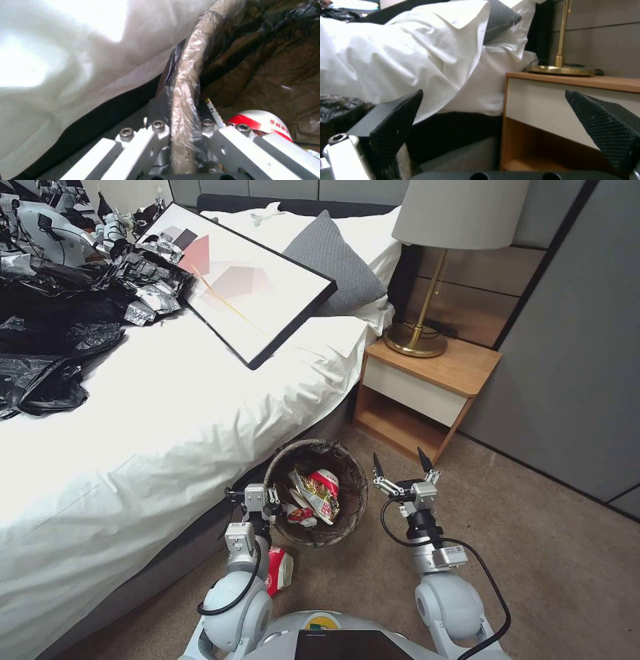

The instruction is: Pick up the trash bin, then pick up the garbage from the floor and place it into the trash bin.

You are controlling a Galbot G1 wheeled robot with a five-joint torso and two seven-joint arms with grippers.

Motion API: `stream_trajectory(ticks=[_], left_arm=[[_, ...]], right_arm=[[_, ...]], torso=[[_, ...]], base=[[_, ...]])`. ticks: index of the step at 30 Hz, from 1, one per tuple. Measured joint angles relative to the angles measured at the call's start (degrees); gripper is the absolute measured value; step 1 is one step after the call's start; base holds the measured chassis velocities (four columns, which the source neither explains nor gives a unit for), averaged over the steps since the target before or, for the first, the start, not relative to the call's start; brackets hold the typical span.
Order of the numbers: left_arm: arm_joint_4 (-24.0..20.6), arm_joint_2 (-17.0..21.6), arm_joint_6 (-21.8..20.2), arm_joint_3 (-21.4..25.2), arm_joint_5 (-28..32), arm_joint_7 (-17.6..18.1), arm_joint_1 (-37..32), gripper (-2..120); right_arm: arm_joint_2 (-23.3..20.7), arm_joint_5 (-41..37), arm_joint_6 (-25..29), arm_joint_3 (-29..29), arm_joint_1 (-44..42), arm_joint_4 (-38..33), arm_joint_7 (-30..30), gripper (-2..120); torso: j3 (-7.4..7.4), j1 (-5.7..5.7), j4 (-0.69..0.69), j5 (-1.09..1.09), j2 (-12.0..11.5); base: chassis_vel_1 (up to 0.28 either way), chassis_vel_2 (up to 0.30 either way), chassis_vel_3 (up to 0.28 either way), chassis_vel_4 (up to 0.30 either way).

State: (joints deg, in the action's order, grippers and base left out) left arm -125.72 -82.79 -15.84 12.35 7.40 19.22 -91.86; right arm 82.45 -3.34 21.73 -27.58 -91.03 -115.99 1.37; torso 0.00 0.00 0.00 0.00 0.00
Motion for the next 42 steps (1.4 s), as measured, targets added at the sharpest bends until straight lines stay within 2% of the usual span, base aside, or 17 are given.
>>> stream_trajectory(ticks=[20, 30, 42], left_arm=[[0.0, -0.2, 0.1, -0.3, -0.1, -0.2, -0.1, 2], [0.2, -0.2, 0.7, -0.4, -0.6, -0.6, -0.4, 7], [-0.2, 0.2, 0.5, -0.6, -0.8, -0.3, -1.1, 7]], right_arm=[[0.2, -1.6, -0.2, 1.0, 1.9, 0.9, -2.3, 100], [0.2, -1.5, -0.2, 1.3, 3.3, 1.2, -2.3, 100], [0.2, -1.6, -1.2, 1.4, 4.6, 1.8, -2.3, 100]], torso=[[0.0, 0.0, -0.02, -0.02, 0.0], [0.0, 0.0, -0.01, -0.04, 0.0], [0.01, 0.0, 0.01, 0.0, 0.0]], base=[[0.058, 0.053, 0.059, 0.064], [0.118, 0.105, 0.102, 0.113], [0.002, 0.003, 0.005, 0.002]])
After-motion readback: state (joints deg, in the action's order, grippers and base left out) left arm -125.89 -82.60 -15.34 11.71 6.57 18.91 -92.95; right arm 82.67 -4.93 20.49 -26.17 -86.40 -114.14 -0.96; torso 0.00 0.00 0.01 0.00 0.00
